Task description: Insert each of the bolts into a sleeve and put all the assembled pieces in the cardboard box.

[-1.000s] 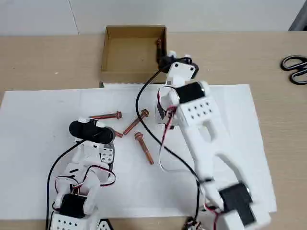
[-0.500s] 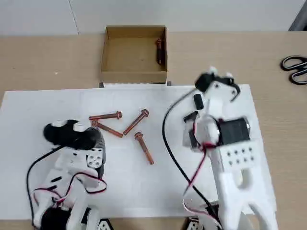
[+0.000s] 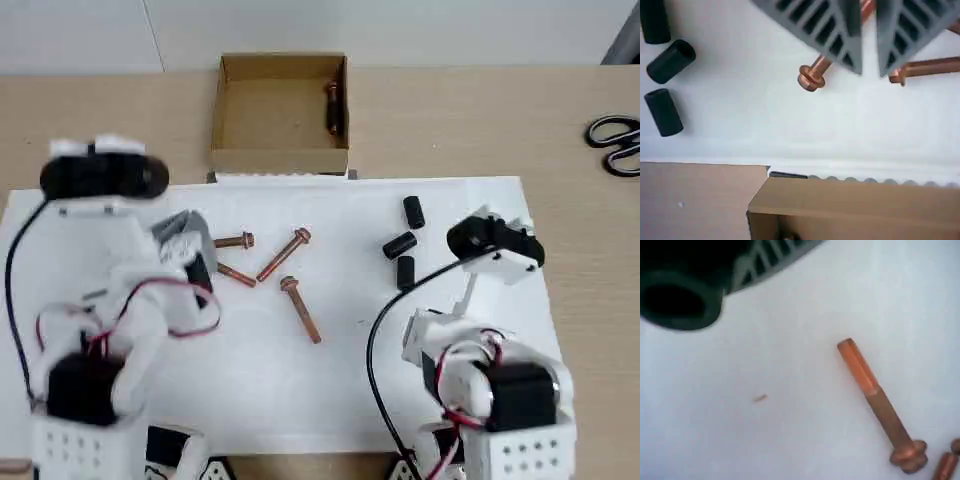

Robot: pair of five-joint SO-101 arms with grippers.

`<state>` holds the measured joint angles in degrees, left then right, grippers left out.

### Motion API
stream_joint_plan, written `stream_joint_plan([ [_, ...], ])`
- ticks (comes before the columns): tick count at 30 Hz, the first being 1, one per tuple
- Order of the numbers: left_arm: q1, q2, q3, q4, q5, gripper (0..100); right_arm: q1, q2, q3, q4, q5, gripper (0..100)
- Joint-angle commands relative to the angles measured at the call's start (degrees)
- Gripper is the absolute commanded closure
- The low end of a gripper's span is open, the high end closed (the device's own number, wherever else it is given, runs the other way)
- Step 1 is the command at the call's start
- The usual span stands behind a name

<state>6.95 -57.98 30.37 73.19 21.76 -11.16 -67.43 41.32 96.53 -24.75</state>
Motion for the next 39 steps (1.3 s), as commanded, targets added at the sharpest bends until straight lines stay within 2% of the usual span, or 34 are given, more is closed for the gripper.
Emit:
stream_joint_plan([
  [1, -0.35, 6.86, -5.32, 0.0, 5.45, 99, 0.57, -2.15, -0.09, -1.1, 0.53, 99.5],
  [14, 1.23, 28.4, -0.31, -0.18, 31.21, 99, 0.57, -2.33, 0.0, -1.1, 0.35, 99.5],
  [19, 6.15, 35.34, -0.57, -0.35, 32.26, 99, 0.57, -2.33, 0.0, -1.1, 0.35, 99.5],
  [23, 10.37, 36.31, -0.57, -0.44, 36.4, 99, 0.57, -2.33, 0.0, -1.1, 0.35, 99.5],
  [29, 15.21, 36.31, -0.48, -0.09, 37.1, 84, 0.57, -2.33, 0.0, -1.1, 0.26, 99.5],
  [39, 16.09, 36.48, 3.03, -2.9, 37.1, 86, 0.57, -2.77, 2.2, -2.68, 0.26, 99.5],
])
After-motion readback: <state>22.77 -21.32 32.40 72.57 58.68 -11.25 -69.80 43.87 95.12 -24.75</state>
